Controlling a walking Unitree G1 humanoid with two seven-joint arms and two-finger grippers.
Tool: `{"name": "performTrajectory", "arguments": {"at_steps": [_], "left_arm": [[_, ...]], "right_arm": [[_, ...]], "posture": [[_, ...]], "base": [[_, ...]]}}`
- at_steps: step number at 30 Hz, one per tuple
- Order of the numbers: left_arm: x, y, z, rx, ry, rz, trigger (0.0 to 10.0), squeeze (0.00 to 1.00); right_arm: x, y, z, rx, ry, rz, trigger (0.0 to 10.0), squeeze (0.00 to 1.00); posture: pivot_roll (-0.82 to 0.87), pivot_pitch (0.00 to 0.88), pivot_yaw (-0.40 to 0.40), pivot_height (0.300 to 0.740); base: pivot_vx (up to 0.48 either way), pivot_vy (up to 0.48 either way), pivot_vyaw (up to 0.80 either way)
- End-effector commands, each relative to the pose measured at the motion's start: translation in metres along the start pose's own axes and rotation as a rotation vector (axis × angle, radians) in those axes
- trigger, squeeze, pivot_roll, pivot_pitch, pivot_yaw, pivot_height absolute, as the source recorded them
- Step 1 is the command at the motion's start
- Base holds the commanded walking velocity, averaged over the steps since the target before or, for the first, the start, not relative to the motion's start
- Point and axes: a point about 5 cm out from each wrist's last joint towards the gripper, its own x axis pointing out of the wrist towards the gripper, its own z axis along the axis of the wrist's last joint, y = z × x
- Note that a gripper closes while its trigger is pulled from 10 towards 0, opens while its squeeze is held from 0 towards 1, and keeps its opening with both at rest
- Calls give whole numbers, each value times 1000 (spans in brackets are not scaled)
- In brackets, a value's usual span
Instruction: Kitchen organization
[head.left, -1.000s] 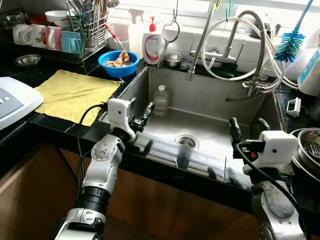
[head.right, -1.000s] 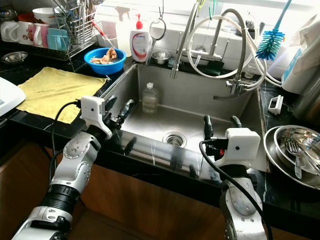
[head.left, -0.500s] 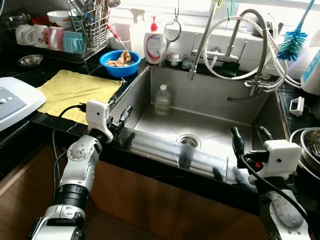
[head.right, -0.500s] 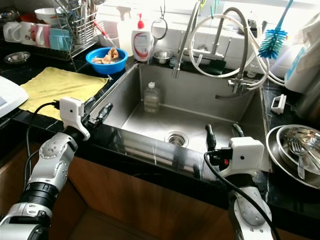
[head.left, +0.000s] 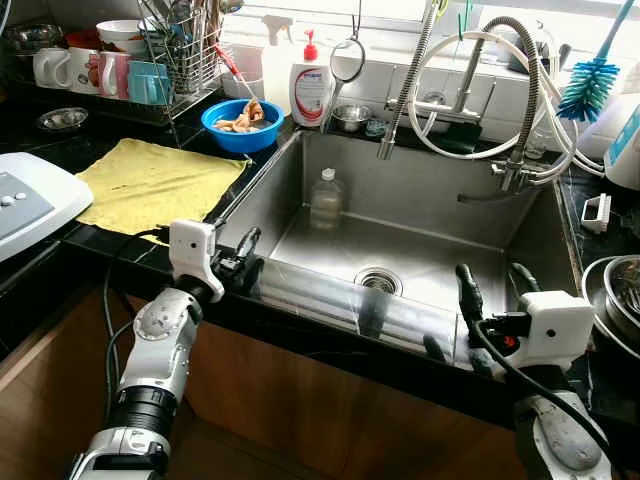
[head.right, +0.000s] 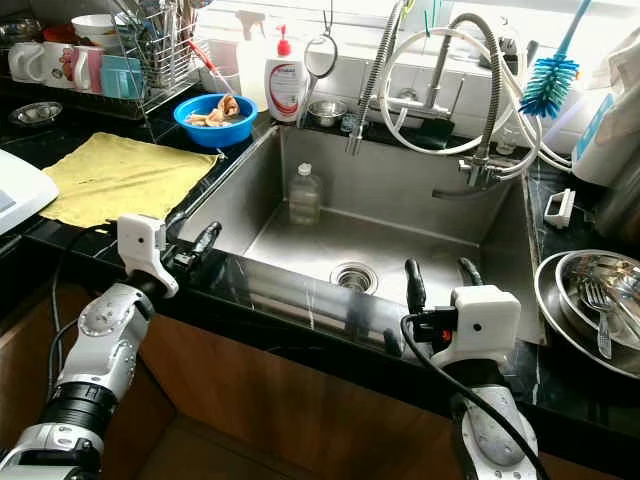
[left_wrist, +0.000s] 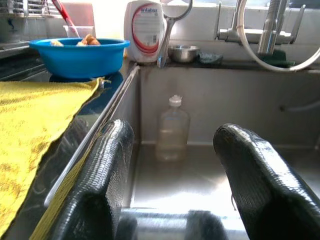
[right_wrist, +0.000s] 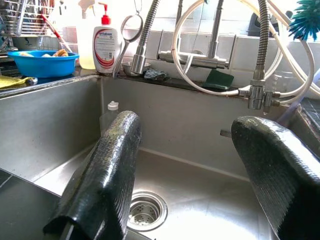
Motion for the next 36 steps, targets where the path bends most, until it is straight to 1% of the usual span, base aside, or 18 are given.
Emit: {"name": "performTrajectory", "arguments": {"at_steps": [1,2,4,8,13,17,27,36], "left_arm": [[7,-2,18,6,-76,2,10000,0],[7,-2,18,6,-76,2,10000,0],[10,-5,27,3,-122,4,10000,0],[10,-4,31,-9,-141,4,10000,0],[8,-3,27,-3,-124,8,10000,0],[9,-4,28,3,-121,6,10000,0],[10,-3,29,4,-114,7,10000,0],[12,0,29,10,-99,9,10000,0]], "right_arm": [[0,1,7,-8,-31,-1,10000,0],[0,1,7,-8,-31,-1,10000,0],[-3,3,5,-3,-25,-7,10000,0],[-5,4,4,5,-21,-12,10000,0],[-5,5,3,1,-17,-13,10000,0],[-2,4,3,-13,-8,-24,10000,0],[-1,6,2,-14,-4,-28,10000,0],[2,12,0,-13,1,-14,10000,0]], "posture": [[-40,0,-29,740],[-40,0,-29,740],[-35,0,-31,740],[-32,0,-32,740],[-30,0,-33,740],[-28,0,-32,740],[-26,0,-29,740],[-15,0,-26,740]], "base": [[0,0,0],[0,0,0],[0,0,0],[0,0,0],[0,0,0],[0,0,0],[0,0,-749],[0,0,-742]]}}
